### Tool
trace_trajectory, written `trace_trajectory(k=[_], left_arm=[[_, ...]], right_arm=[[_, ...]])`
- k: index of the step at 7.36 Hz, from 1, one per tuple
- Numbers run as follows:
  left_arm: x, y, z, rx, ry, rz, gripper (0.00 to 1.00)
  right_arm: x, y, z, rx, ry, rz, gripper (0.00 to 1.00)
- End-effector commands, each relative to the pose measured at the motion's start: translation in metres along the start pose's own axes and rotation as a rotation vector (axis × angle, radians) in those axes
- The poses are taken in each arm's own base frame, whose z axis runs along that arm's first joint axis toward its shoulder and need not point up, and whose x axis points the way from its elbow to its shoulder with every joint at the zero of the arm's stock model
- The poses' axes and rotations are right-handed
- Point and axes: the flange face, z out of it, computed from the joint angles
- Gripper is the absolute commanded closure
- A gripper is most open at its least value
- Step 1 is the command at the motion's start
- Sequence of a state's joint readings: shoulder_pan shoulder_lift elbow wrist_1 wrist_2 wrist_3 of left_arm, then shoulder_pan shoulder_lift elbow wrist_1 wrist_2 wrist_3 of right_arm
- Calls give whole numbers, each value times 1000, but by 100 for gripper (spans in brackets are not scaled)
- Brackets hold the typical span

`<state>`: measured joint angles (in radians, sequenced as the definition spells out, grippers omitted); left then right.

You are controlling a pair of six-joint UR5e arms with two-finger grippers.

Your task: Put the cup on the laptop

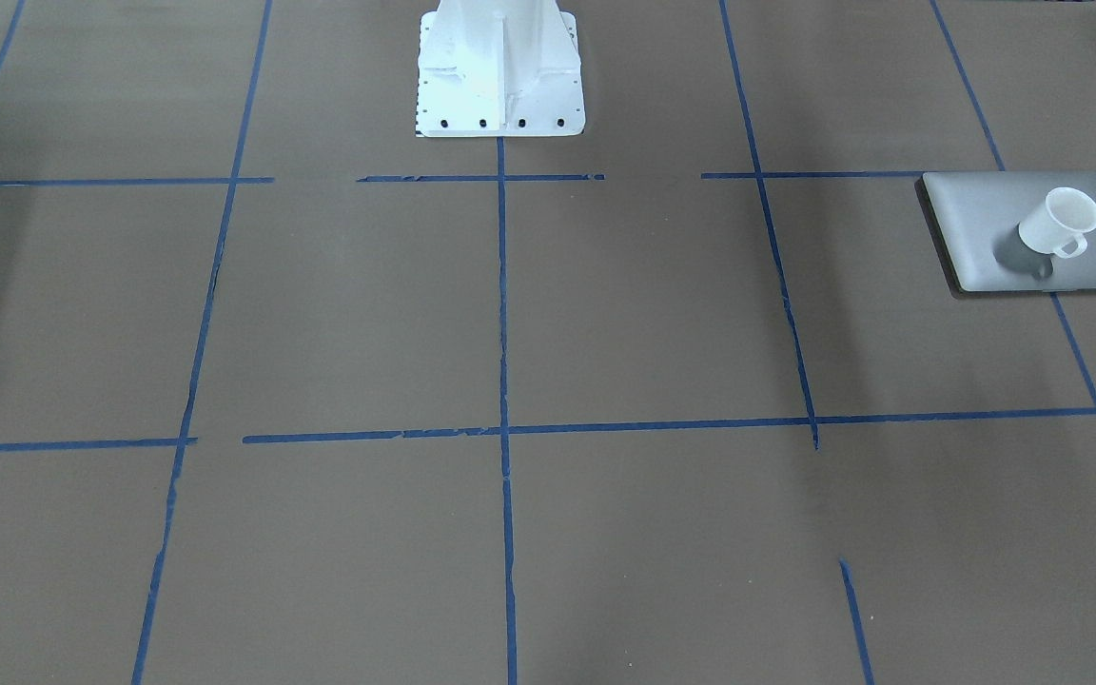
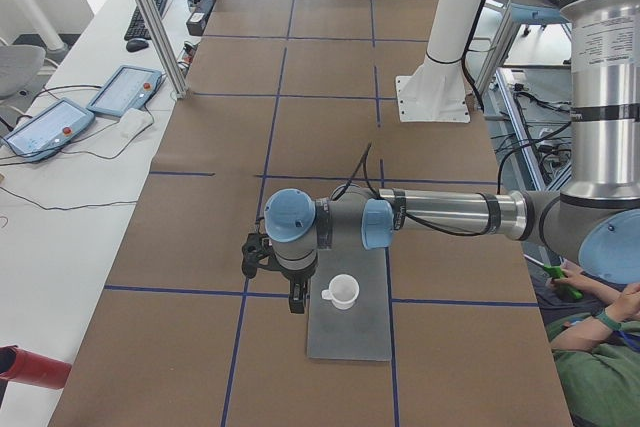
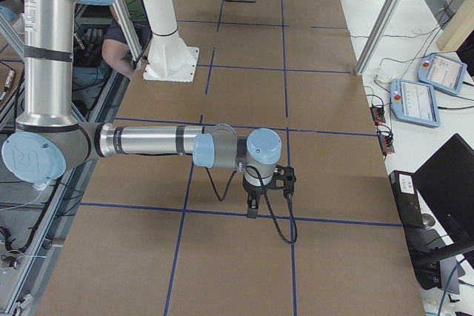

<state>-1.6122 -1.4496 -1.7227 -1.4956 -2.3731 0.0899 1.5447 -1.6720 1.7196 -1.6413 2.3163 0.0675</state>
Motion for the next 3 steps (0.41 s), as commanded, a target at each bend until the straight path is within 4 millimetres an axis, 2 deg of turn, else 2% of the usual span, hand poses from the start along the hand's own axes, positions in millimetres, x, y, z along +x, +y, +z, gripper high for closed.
trace_trajectory(k=[1, 3], left_arm=[[0, 0, 0, 0, 0, 1, 0], [2, 0, -2, 3, 0, 4, 0]], right_arm=[[0, 0, 0, 0, 0, 0, 0], [0, 0, 0, 0, 0, 0, 0]])
